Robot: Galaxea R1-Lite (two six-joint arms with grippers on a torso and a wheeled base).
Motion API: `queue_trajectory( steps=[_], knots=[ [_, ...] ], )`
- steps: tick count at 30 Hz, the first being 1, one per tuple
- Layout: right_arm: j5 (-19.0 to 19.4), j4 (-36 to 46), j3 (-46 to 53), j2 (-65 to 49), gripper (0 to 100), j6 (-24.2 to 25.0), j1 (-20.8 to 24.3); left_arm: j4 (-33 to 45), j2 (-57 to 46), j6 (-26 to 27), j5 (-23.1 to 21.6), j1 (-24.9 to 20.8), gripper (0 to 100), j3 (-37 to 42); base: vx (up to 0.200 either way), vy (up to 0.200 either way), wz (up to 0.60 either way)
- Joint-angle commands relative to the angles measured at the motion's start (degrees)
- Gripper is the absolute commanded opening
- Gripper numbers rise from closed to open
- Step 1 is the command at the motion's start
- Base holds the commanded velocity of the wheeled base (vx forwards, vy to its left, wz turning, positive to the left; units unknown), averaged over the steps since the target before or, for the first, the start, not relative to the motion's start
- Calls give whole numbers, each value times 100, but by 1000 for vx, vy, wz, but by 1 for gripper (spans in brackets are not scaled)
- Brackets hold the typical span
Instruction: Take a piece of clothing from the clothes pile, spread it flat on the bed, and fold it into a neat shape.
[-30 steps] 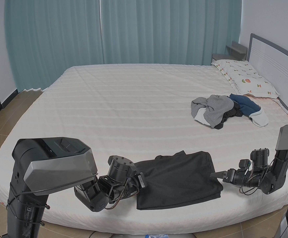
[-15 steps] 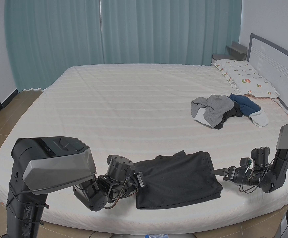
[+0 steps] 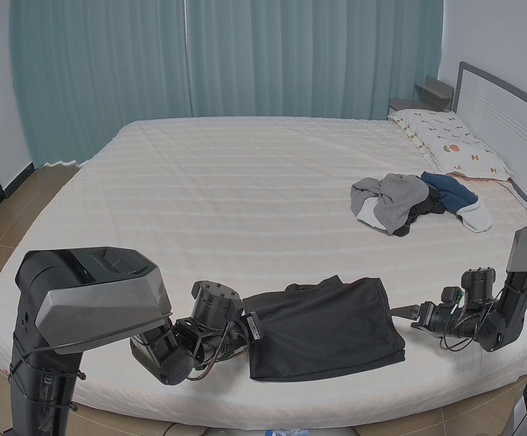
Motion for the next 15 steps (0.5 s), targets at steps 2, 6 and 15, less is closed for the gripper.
queue_trajectory(
  steps=[2, 6, 15],
  knots=[
    [8, 3, -45, 40, 100, 73, 0, 9, -51, -4, 6, 37, 0, 26, 0, 200, 0],
    [8, 3, -45, 31, 100, 82, 0, 18, -60, -4, 6, 55, 0, 44, 0, 200, 0],
    [8, 3, -89, 66, 100, 170, 70, 27, -69, 4, 15, 46, 0, 79, 0, 200, 0]
  ],
)
